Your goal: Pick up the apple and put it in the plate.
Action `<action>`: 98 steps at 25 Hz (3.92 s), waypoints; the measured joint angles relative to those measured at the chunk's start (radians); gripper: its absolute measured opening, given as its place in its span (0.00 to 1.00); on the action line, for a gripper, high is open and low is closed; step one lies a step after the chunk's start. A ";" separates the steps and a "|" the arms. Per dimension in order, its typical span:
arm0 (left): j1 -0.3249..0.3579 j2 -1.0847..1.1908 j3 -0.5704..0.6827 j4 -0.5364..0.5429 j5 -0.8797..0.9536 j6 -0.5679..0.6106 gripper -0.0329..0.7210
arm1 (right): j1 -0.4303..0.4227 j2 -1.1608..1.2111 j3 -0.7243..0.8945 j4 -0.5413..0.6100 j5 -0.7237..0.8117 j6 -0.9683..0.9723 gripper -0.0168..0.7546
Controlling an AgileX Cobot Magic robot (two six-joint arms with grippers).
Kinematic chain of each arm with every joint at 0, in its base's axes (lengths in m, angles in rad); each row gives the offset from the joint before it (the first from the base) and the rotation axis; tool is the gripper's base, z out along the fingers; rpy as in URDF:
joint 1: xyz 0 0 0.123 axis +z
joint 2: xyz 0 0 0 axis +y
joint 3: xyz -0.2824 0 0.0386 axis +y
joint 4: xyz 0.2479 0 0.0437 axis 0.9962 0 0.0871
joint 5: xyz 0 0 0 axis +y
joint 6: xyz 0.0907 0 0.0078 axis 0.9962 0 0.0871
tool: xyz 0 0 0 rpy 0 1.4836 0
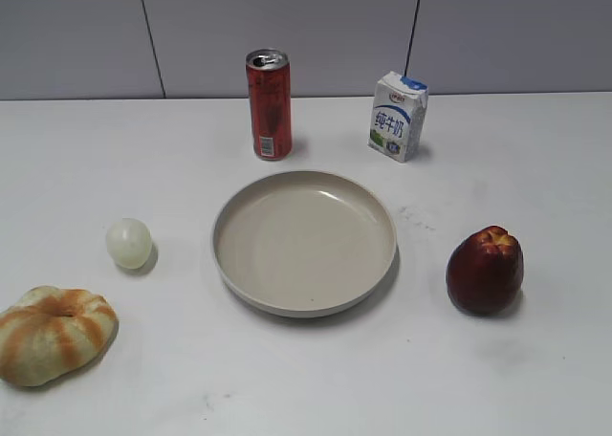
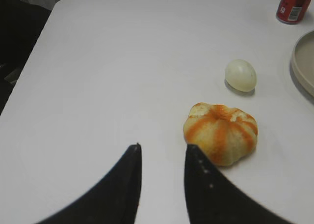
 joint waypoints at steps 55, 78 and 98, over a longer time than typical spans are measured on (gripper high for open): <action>0.000 0.000 0.000 0.000 0.000 0.000 0.36 | 0.028 1.356 -0.481 0.157 -0.037 0.008 0.79; 0.000 0.000 0.000 0.000 0.000 0.000 0.36 | 0.297 1.823 -0.561 0.042 -0.283 0.149 0.78; 0.000 0.000 0.000 0.000 0.000 0.000 0.36 | 0.476 1.844 -0.963 0.037 -0.162 0.150 0.74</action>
